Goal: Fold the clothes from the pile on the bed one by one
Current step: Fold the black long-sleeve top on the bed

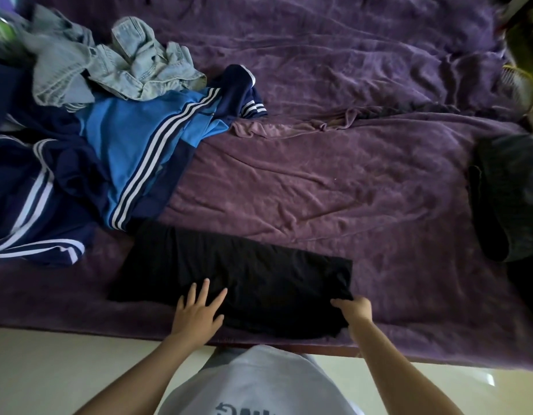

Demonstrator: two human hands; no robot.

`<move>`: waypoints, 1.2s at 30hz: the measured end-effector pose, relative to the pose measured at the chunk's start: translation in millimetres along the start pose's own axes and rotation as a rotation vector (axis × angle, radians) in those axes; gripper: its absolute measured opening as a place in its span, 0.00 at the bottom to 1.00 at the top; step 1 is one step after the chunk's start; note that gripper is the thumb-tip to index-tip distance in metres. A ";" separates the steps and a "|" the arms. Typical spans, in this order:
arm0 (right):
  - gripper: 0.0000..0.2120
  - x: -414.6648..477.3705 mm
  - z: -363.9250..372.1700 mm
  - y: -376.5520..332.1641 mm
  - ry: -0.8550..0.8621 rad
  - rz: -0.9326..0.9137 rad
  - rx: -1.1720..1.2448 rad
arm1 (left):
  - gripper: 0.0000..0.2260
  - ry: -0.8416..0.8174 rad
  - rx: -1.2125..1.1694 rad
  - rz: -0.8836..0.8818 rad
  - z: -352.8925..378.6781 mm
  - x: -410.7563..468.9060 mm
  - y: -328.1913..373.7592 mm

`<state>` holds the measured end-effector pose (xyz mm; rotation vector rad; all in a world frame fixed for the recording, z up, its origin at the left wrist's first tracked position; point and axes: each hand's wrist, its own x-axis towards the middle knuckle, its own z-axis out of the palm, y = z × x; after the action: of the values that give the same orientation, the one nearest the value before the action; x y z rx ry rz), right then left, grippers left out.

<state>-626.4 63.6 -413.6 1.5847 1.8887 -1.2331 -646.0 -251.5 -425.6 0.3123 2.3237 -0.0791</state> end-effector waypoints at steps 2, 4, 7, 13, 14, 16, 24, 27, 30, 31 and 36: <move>0.13 2.0 -15.2 -16.4 0.052 -0.099 0.035 | 0.26 -0.024 -0.003 0.012 -5.1 3.4 4.3; 0.13 0.8 -35.2 -37.9 0.125 -0.193 0.052 | 0.26 -0.024 0.002 0.066 -12.0 7.5 10.6; 0.15 -1.4 -66.3 -64.1 0.281 -0.264 -0.007 | 0.26 -0.053 0.003 0.160 -18.7 16.6 24.5; 0.26 -54.3 -56.4 -109.2 0.318 -0.560 -0.233 | 0.26 -0.067 -0.156 0.162 -20.8 22.2 32.9; 0.27 -70.9 -41.8 -114.6 0.284 -0.644 -0.247 | 0.26 -0.050 -0.238 0.162 -23.0 22.1 29.1; 0.29 -105.4 -5.5 -120.3 0.154 -0.828 -0.218 | 0.24 -0.048 -0.561 0.133 -32.7 23.6 20.3; 0.28 -161.2 111.3 -97.3 -0.641 -0.987 -0.416 | 0.27 -0.239 -2.368 -0.174 -79.3 27.5 -38.3; 0.22 -135.6 95.0 -81.2 -0.533 -0.820 -0.372 | 0.19 -0.108 -1.991 -0.211 -81.5 25.9 -39.5; 0.19 -103.2 74.2 -68.1 -0.397 -0.706 -0.537 | 0.24 0.187 -1.606 -0.192 -80.0 28.5 -37.6; 0.19 -94.6 70.1 -63.9 -0.369 -0.693 -0.599 | 0.24 0.253 -1.575 -0.144 -80.3 27.8 -40.0; 0.22 -79.3 78.9 -49.2 -0.310 -0.759 -0.844 | 0.20 0.568 -1.468 -0.149 -65.4 13.2 -66.4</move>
<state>-667.8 -45.8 -378.2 0.2317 2.3808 -0.6519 -717.1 -303.2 -392.0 -0.6504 2.2521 1.7145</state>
